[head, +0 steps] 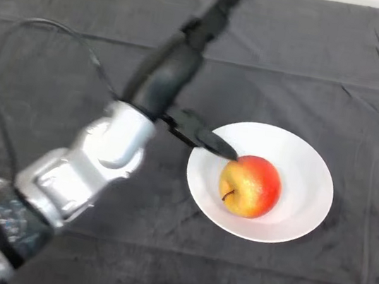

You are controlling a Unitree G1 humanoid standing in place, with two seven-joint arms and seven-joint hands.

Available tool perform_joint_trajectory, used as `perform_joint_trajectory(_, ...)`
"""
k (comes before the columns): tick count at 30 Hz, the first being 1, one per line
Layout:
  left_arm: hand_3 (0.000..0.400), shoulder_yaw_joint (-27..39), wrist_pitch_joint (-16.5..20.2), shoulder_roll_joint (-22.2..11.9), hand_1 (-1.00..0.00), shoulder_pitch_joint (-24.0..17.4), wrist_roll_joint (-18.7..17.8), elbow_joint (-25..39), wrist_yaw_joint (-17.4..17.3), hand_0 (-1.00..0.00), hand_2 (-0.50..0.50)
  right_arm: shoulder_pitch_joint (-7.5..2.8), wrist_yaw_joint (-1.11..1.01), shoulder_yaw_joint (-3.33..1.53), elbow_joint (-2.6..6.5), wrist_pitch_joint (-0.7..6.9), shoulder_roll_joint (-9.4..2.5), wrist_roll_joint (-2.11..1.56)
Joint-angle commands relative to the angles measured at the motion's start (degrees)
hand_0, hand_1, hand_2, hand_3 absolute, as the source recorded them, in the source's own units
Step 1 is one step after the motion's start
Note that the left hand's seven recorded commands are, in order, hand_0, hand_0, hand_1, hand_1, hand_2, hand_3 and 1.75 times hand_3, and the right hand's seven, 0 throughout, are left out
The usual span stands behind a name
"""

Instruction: Move the apple to the plate

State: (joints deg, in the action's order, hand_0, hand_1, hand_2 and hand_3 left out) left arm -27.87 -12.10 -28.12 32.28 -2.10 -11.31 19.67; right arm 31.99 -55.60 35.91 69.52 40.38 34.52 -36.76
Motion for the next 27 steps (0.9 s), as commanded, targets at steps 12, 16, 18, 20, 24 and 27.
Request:
perform_joint_trajectory(12,0.000,16.9,-3.3,-8.9,0.00,-14.4,-2.2,8.0,3.7,0.00,0.00,-1.01,0.23,1.29,-1.10,0.01,0.75,0.17)
perform_joint_trajectory(16,0.000,22.0,-4.7,-9.9,0.00,-18.3,-2.8,9.0,5.0,0.00,0.00,-1.04,0.27,1.30,-1.17,0.01,0.73,0.17)
perform_joint_trajectory(18,0.000,24.8,-6.0,-10.0,0.00,-20.6,-2.8,9.3,6.0,0.00,0.00,-1.05,0.29,1.30,-1.20,0.01,0.72,0.16)
perform_joint_trajectory(20,0.000,27.2,-7.3,-9.9,0.00,-22.5,-2.8,9.1,7.0,0.00,0.00,-1.06,0.31,1.30,-1.22,0.00,0.71,0.16)
perform_joint_trajectory(24,0.000,31.5,-9.7,-9.1,0.00,-25.4,-2.5,8.1,8.7,0.00,0.00,-1.07,0.33,1.31,-1.26,0.01,0.70,0.15)
perform_joint_trajectory(27,0.000,34.8,-11.0,-8.8,0.00,-27.0,-2.7,7.2,9.6,0.00,0.00,-1.08,0.35,1.31,-1.28,0.01,0.69,0.15)
